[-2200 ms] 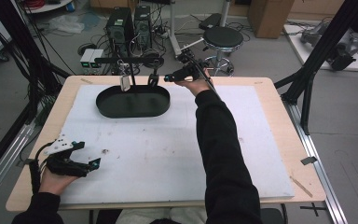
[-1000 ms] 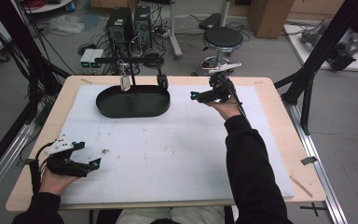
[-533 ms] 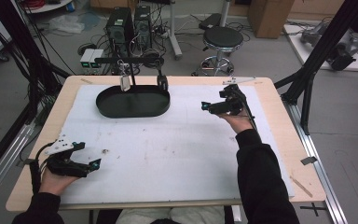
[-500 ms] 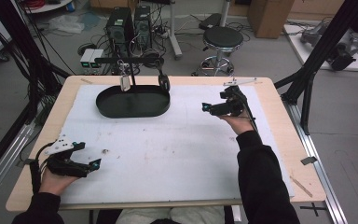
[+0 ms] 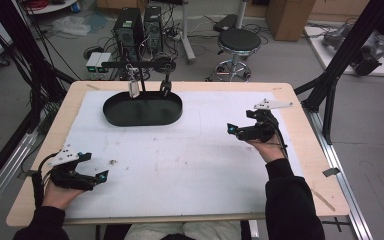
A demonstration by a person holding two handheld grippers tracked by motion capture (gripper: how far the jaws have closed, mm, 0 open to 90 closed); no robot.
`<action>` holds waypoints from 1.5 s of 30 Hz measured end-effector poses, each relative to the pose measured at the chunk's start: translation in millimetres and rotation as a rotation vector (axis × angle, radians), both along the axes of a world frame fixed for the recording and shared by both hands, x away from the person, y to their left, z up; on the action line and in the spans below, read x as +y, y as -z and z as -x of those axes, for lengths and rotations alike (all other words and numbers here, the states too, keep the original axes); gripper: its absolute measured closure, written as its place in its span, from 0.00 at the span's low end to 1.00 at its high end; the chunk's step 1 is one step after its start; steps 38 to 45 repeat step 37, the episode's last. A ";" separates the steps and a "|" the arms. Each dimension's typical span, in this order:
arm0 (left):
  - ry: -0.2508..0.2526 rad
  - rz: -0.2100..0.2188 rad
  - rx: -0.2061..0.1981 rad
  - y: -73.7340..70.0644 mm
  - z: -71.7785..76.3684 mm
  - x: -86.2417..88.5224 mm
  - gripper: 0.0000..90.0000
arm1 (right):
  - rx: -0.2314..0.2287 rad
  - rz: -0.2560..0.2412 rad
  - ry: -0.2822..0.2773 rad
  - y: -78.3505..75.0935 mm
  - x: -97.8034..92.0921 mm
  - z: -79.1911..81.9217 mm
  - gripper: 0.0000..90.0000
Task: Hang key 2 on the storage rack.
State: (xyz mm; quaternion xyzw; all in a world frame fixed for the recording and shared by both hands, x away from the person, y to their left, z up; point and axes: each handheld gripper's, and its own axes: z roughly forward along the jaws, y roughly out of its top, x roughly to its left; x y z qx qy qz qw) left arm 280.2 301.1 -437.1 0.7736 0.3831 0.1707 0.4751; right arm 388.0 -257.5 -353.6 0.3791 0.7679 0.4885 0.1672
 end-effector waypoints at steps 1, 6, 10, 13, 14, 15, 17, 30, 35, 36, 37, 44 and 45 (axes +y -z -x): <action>-0.002 0.002 0.001 0.1 0.4 0.0 0.02 | -0.003 -0.004 -0.002 0.5 -2.8 3.0 0.01; -0.001 0.001 -0.002 -0.4 1.8 -0.3 0.02 | -0.012 -0.011 0.005 8.1 -16.5 21.0 0.01; -0.001 0.001 0.000 -0.2 2.2 -0.3 0.02 | -0.049 -0.071 0.014 16.8 -32.2 35.2 0.01; -0.004 0.003 0.002 0.0 2.2 -0.5 0.02 | -0.072 -0.114 0.031 25.6 -44.8 44.4 0.01; -0.005 0.003 0.003 0.0 2.2 -0.5 0.02 | -0.077 -0.121 0.035 28.8 -48.6 47.0 0.01; -0.005 0.003 0.004 0.2 2.3 -0.5 0.02 | -0.076 -0.128 0.039 31.9 -51.9 49.8 0.01; -0.007 0.001 0.005 0.4 2.6 -0.6 0.02 | -0.078 -0.129 0.049 38.6 -57.2 54.9 0.01; -0.002 -0.004 0.010 1.5 4.0 -1.2 0.02 | -0.048 -0.124 0.063 67.2 -72.6 75.2 0.01; -0.003 -0.007 0.011 2.2 3.0 -1.7 0.02 | -0.025 -0.129 0.063 73.6 -70.7 76.8 0.01; -0.002 -0.009 0.014 2.5 2.6 -1.9 0.02 | -0.036 -0.111 0.064 73.6 -69.9 76.5 0.01; -0.001 -0.010 0.015 2.8 2.2 -2.1 0.02 | -0.038 -0.100 0.064 73.6 -68.8 76.6 0.01; -0.001 -0.010 0.015 2.8 2.2 -2.1 0.02 | -0.038 -0.100 0.064 73.6 -68.8 76.6 0.01; -0.001 -0.010 0.015 2.8 2.2 -2.1 0.02 | -0.038 -0.100 0.064 73.6 -68.8 76.6 0.01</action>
